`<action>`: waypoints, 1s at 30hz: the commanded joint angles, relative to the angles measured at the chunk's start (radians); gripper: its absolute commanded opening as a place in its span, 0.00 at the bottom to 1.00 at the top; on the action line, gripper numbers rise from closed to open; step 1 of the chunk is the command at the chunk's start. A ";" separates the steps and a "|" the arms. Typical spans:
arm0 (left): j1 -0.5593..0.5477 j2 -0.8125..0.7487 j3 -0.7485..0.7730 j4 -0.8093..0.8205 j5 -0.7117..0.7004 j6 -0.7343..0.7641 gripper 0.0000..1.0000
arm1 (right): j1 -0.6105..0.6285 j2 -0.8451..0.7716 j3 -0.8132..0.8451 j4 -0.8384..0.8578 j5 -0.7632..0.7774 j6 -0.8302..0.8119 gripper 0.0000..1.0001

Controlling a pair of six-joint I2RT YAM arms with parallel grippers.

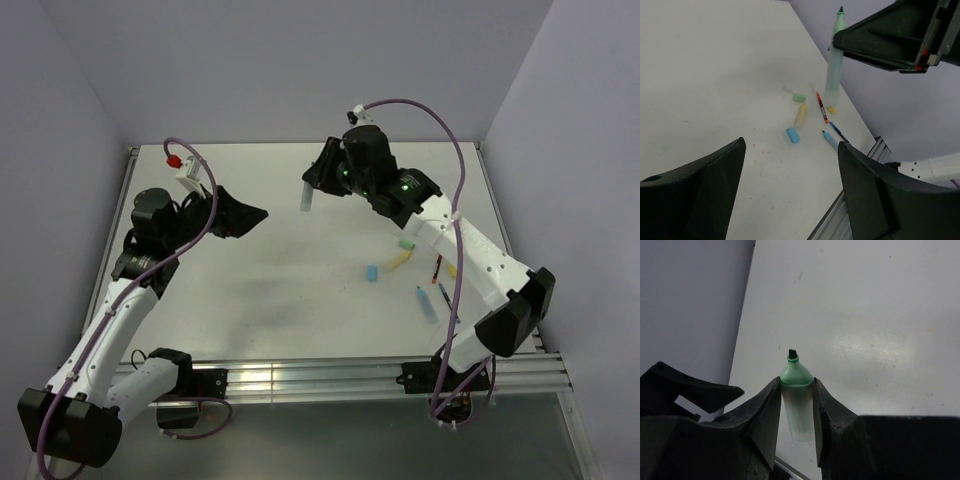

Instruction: Insert the pens into the pen caps

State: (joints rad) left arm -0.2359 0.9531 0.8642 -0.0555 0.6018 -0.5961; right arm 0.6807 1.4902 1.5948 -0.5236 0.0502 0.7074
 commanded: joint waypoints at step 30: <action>-0.121 0.113 0.078 0.121 -0.028 -0.031 0.59 | 0.183 0.142 0.151 0.057 -0.022 0.109 0.00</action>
State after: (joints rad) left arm -0.3534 1.0653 0.9150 0.0120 0.5774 -0.6247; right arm 0.8474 1.6459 1.7584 -0.5198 0.0353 0.7979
